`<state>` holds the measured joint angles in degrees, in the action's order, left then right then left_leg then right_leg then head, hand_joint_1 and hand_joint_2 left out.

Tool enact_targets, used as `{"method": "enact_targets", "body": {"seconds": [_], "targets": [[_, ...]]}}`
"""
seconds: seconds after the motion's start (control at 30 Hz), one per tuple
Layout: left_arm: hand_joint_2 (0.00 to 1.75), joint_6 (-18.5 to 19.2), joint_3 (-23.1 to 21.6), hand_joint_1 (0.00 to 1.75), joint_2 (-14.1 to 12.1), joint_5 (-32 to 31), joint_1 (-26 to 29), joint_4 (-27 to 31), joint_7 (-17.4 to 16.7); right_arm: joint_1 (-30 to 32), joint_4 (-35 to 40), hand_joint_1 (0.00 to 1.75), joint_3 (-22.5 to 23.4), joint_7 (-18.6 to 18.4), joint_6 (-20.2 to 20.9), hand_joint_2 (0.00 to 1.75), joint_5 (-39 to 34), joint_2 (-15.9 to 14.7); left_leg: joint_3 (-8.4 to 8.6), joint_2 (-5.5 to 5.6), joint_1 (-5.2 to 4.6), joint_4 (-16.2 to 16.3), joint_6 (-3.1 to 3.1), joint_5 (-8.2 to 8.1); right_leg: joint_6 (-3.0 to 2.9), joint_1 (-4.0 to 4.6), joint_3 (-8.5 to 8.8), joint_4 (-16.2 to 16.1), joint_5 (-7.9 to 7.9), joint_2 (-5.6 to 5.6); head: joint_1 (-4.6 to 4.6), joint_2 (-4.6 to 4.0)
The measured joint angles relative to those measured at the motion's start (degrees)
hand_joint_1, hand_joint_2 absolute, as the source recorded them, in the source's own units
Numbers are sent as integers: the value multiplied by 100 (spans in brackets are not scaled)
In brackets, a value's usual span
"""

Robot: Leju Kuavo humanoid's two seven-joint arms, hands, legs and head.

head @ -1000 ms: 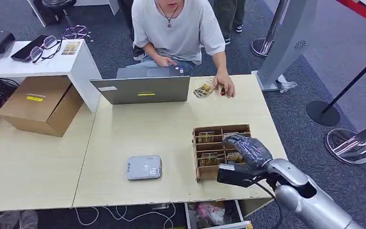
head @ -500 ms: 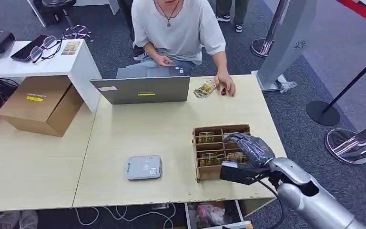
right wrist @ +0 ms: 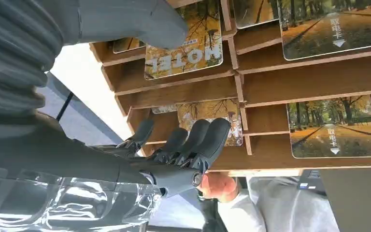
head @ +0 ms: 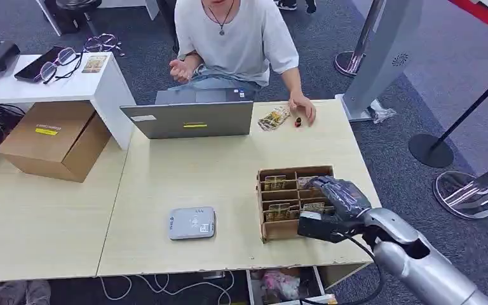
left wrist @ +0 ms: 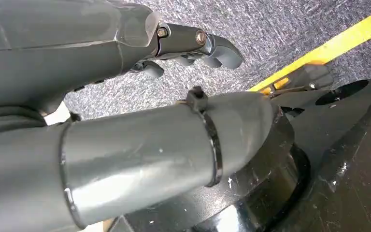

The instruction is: Pass the card to the sensor for recognition and then transmit it.

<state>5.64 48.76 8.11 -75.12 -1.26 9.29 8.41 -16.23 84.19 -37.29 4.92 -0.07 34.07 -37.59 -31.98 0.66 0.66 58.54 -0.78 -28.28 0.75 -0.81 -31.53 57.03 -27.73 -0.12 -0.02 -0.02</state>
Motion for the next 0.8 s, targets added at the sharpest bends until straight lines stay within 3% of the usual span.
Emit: {"method": "enact_targets", "body": {"seconds": [0.43, 0.8], "targets": [[0, 4, 44, 0, 2, 4, -19, 0, -11, -320, -251, 75, -179, 92, 70, 175, -103, 15, 1, 0, 0, 0, 0, 0, 0, 0, 1, 0, 0, 0, 0, 0], [0, 7, 68, 0, 15, 24, -22, 0, -24, -354, -348, 63, -278, 127, 16, 175, -238, -13, 3, 0, 0, 1, 0, 0, 0, 0, 0, 0, 0, 1, 0, 0]]}}
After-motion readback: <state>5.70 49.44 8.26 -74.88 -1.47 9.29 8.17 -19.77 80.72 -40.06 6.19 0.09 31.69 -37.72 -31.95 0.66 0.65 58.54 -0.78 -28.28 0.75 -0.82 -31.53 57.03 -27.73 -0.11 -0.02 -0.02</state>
